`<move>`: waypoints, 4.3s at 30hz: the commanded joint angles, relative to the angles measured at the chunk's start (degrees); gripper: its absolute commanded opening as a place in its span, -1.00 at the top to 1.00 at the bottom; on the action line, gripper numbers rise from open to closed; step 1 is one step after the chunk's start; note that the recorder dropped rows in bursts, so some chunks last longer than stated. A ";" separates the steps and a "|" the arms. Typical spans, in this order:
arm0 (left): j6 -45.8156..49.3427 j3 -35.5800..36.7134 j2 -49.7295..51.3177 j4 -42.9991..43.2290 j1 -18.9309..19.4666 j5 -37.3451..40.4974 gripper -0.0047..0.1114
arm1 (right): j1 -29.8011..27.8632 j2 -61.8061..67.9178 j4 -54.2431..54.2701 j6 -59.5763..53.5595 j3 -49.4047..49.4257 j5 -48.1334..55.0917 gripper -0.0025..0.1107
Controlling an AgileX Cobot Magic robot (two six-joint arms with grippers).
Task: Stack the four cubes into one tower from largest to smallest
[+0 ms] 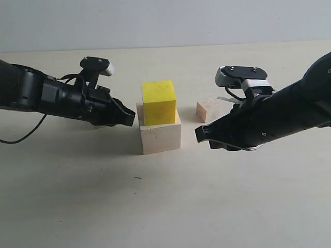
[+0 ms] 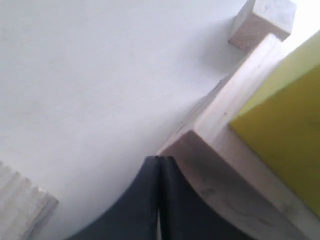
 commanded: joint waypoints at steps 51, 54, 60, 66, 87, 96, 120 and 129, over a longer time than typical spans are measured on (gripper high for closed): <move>-3.13 8.16 -20.95 -0.44 0.57 -2.29 0.92 | -0.22 18.64 51.10 -56.25 -9.21 8.32 0.14; -3.13 8.16 -20.94 -0.44 0.57 -2.40 0.92 | -0.22 18.64 51.10 -58.00 -9.21 8.84 0.14; -3.13 8.16 -20.94 -0.44 0.57 -2.54 0.92 | -0.22 18.64 51.10 -58.38 -9.35 9.02 0.14; -3.74 8.16 -20.94 -0.44 0.57 -2.56 0.92 | -0.22 18.64 51.10 -58.26 -9.35 8.09 0.14; -5.68 25.51 -27.10 -0.44 -5.21 -3.78 0.92 | -0.22 10.73 24.40 -29.21 -9.35 6.14 0.14; -6.35 25.11 -26.96 -0.44 -9.09 -7.57 0.92 | -0.22 5.43 6.34 -10.48 -9.35 6.87 0.14; -6.13 16.24 -15.67 -0.44 -9.09 -4.59 0.23 | -0.22 -4.01 -9.46 7.25 -9.35 10.50 0.14; -6.13 10.17 -8.88 -0.44 -9.23 -4.09 0.23 | -0.22 -4.76 -9.46 7.25 -9.35 10.75 0.14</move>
